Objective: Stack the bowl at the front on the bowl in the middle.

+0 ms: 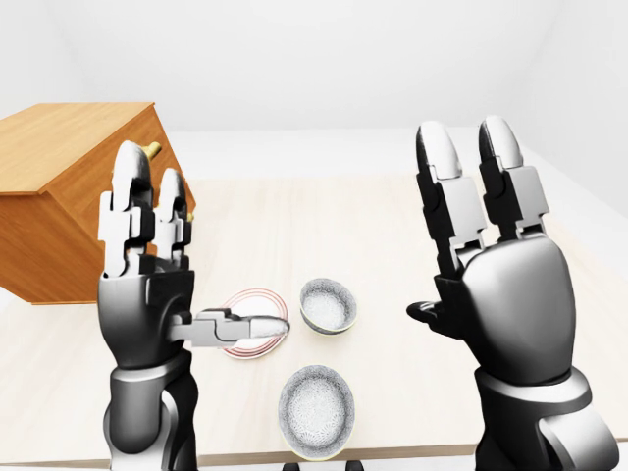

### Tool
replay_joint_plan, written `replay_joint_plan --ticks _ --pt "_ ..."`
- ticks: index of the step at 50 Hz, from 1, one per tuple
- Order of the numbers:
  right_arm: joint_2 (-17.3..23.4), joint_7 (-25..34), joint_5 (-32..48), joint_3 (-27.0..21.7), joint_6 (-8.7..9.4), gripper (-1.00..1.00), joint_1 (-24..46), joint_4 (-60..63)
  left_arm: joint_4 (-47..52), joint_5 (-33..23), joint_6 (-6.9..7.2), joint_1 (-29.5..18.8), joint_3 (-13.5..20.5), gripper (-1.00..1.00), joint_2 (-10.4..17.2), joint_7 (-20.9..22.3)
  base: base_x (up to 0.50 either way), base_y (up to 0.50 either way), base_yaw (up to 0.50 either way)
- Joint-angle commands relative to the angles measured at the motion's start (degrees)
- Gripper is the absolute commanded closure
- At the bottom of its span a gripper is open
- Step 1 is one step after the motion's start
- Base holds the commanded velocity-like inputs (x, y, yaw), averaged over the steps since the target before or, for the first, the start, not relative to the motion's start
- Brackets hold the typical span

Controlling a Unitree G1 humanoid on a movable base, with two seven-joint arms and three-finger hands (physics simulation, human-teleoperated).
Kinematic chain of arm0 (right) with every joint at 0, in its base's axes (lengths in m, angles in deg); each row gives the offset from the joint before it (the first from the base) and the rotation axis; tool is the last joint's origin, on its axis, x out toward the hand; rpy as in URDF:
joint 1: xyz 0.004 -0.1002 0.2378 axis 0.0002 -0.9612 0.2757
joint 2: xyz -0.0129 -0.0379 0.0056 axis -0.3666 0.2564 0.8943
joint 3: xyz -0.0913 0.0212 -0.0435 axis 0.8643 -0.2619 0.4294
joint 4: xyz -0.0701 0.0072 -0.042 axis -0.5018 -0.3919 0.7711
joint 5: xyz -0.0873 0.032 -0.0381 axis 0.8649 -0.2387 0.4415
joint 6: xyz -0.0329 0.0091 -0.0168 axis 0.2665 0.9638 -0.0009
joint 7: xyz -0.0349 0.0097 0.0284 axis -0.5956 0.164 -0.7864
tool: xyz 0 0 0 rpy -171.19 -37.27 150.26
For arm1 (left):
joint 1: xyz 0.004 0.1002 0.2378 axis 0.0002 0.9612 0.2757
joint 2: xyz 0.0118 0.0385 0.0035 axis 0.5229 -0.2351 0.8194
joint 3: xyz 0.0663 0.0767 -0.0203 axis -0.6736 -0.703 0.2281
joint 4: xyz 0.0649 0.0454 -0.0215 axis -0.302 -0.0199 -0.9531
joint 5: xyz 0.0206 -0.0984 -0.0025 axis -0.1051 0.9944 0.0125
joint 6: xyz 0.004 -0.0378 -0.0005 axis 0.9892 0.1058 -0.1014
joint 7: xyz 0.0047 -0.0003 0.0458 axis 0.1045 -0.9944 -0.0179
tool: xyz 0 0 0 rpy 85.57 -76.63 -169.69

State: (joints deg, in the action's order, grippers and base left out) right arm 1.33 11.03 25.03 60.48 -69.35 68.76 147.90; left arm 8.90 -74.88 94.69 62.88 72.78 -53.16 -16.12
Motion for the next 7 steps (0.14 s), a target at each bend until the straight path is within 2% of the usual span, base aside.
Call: replay_joint_plan --ticks 1,7 --pt "-5.00 3.91 -1.81 -4.00 0.00 -1.00 3.71 0.60 7.70 1.20 0.00 0.11 0.28 -1.00 -0.16 -0.02 0.00 0.00 0.00" --pt "-6.73 4.98 -2.60 -5.48 0.00 -1.00 4.55 0.60 8.61 1.59 0.00 -0.03 0.53 -1.00 -0.10 -0.13 0.00 0.00 0.00"
